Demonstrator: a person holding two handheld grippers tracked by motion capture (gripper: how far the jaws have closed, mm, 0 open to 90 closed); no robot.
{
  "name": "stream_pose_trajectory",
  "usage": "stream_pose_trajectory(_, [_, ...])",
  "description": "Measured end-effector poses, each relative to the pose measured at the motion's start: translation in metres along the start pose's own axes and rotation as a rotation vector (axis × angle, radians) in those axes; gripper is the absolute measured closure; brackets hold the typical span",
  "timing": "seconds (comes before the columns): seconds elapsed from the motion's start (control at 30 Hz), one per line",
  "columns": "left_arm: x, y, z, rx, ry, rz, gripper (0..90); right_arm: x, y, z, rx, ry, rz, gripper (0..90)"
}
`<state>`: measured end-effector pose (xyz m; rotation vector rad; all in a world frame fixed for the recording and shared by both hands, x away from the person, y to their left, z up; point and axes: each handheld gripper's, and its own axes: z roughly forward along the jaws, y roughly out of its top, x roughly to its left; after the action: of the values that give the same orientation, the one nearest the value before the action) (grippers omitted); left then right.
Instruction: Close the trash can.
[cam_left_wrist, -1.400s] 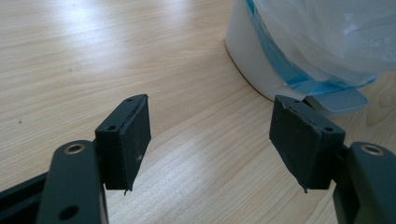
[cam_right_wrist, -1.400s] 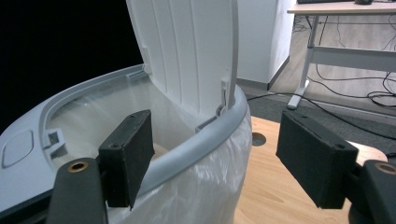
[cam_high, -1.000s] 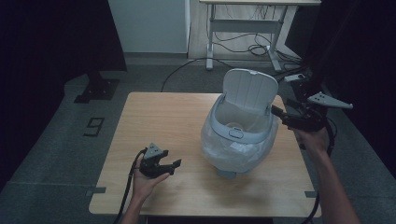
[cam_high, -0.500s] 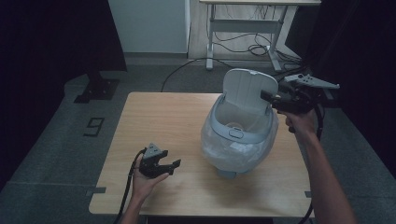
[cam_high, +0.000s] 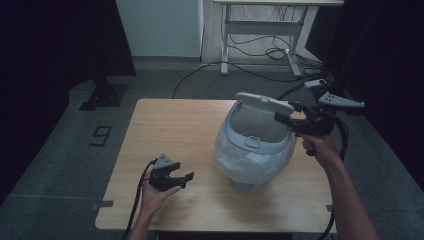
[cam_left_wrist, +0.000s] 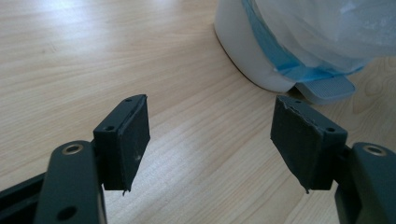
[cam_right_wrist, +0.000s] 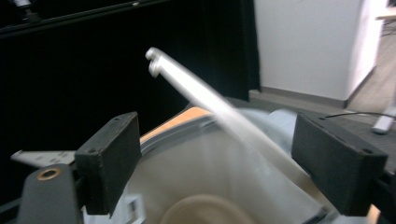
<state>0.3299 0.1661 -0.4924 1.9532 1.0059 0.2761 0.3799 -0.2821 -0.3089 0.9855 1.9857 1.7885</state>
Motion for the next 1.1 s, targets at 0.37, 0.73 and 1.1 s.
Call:
stream_pose_trajectory(0.37, [-0.001,-0.002,0.006,0.037,-0.008,-0.002,28.0,0.019,-0.016,0.012,0.136,-0.039,-0.019,13.1])
stream_pose_trajectory(0.73, [0.002,-0.003,0.004,0.035,-0.007,-0.023,28.1,0.037,-0.025,0.037,0.200,-0.209,-0.146,16.1])
stream_pose_trajectory(1.1, [-0.002,-0.003,0.004,0.041,-0.006,-0.015,28.1,0.044,-0.030,0.036,0.198,-0.271,-0.161,22.8])
